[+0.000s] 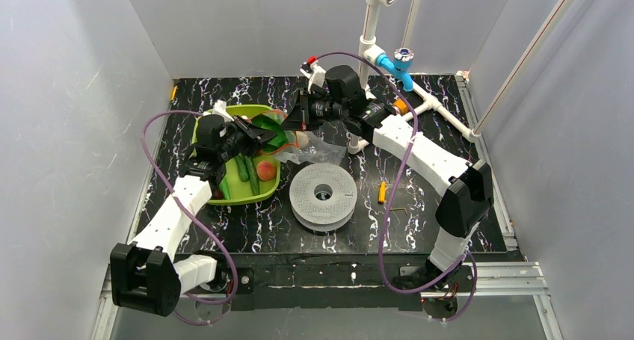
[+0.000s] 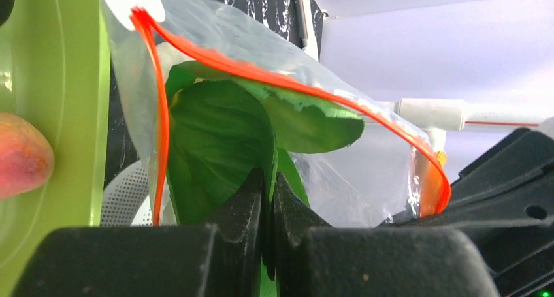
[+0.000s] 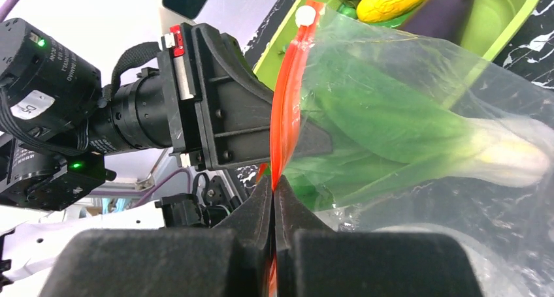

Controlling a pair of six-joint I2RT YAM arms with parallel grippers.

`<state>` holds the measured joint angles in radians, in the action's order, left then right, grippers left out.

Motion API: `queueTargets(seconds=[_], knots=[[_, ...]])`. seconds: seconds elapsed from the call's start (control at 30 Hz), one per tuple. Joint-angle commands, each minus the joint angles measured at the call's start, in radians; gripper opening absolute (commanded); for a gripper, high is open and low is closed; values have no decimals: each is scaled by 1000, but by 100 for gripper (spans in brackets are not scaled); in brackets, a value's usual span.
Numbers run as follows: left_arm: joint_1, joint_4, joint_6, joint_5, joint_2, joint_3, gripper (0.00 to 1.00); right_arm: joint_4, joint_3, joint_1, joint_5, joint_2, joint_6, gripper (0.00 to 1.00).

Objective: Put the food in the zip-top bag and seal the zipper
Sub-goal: Adjust the fake vegetable in the zipper food storage bag.

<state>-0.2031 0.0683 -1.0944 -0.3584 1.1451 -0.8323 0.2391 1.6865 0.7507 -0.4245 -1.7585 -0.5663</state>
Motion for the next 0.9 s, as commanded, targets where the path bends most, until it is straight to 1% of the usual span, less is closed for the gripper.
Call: queueTargets(seconds=[0.0, 0.1, 0.2, 0.27, 0.37, 0.43, 0.57, 0.6, 0.67, 0.73, 0.8, 0.87], knots=[[2, -2, 168, 15, -88, -65, 0, -24, 59, -18, -46, 5, -26, 1], [2, 18, 235, 30, -107, -63, 0, -43, 58, -19, -80, 4, -56, 1], [2, 168, 300, 37, -123, -11, 0, -73, 63, -20, -129, -2, -105, 1], [-1, 224, 384, 103, -132, 11, 0, -92, 63, -21, -150, -4, -134, 1], [-7, 205, 470, 117, -89, -9, 0, -105, 61, -25, -168, -7, -163, 1], [-12, 180, 481, 100, -45, -23, 0, -120, 58, -29, -182, -10, -182, 1], [-33, 250, 478, 131, -6, 49, 0, -181, 38, -36, -223, -20, -257, 1], [-34, 251, 472, 131, 1, 54, 5, -188, 33, -36, -226, -22, -265, 1], [-35, 237, 457, 112, 5, 49, 19, -175, 33, -37, -214, -25, -261, 1], [-35, 204, 437, 68, -5, 31, 36, -145, 32, -42, -191, -27, -251, 1], [-35, 109, 432, 40, -22, -5, 52, -116, 31, -48, -168, -30, -240, 1], [-33, -19, 430, 18, -52, -48, 63, -98, 25, -56, -151, -28, -234, 1]])
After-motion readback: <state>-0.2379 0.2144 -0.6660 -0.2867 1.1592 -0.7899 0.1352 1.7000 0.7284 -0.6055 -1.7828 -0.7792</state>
